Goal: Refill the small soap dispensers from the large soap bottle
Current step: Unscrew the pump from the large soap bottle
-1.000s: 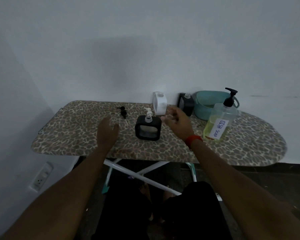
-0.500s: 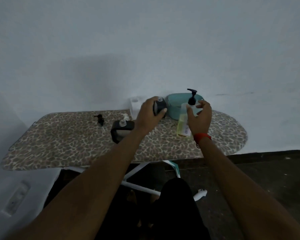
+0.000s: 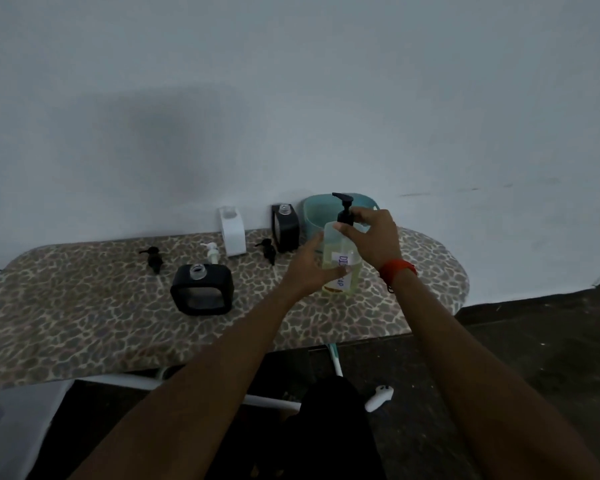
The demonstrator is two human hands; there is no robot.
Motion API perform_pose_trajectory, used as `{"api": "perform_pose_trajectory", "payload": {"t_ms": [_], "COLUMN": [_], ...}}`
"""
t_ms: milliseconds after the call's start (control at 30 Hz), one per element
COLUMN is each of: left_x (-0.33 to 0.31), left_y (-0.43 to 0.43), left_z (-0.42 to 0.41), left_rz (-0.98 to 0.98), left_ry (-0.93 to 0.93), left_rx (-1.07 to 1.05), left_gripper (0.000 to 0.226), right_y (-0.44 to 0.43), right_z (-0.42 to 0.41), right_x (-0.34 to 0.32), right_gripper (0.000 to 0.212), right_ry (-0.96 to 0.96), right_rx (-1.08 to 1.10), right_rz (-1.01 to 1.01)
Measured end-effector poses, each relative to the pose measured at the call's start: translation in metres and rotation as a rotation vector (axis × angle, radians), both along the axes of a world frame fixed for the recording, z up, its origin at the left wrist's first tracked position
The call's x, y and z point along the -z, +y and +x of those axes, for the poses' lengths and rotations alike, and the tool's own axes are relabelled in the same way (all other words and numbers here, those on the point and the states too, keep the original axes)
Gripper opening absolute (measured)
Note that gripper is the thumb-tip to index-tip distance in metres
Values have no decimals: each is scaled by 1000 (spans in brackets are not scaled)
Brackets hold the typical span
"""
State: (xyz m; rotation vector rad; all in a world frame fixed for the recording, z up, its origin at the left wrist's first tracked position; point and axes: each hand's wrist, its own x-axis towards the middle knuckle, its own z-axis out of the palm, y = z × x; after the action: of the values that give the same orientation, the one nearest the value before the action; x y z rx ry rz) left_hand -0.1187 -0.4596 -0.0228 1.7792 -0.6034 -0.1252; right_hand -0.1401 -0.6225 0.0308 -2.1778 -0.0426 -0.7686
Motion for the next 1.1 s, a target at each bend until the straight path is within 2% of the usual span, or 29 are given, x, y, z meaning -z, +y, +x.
{"api": "perform_pose_trajectory", "payload": {"t_ms": [133,267,367,500,633,700,767,867,967,1100], "left_x": [-8,-26,-44,-62,-69,-72,-71,-66,-64,-68], "left_y": [29,61,72,91,107,111,117,126,135,152], "left_z": [-9,-23,-36,-50,-67,-75,-82,-92,-98,-99], "left_rz": [-176,-216,-266,-488,-617,-604,-556,-545,-552,-559], "left_ry": [238,425,479,618,594,539,482,453,481,602], "left_rx": [-20,-25,-16,68,130,102,56,-2,-22,38], "left_gripper": [31,63,60,61,71,72,74,89,77,68], "right_y": [14,41,67,99,131,145,151,154,160,170], "right_z": [-13,-28,-37,-50,-67,-77,-84,-91,-90,-92], "right_x": [-22,-63,-90,-110,-115,-115,-118,-135,-146,-150], "right_gripper": [17,14,18,19,17,18,24,55,65,51], "right_ry": [-62,-61,-95,-92,-87,-155,-293,-253,-172,-132], "right_rx": [-123,-247,-315,-347,-381,-319,-176,-95,-162,-294], "right_rz": [25,154,225,344,422,338,105,-73,-137,-43]}}
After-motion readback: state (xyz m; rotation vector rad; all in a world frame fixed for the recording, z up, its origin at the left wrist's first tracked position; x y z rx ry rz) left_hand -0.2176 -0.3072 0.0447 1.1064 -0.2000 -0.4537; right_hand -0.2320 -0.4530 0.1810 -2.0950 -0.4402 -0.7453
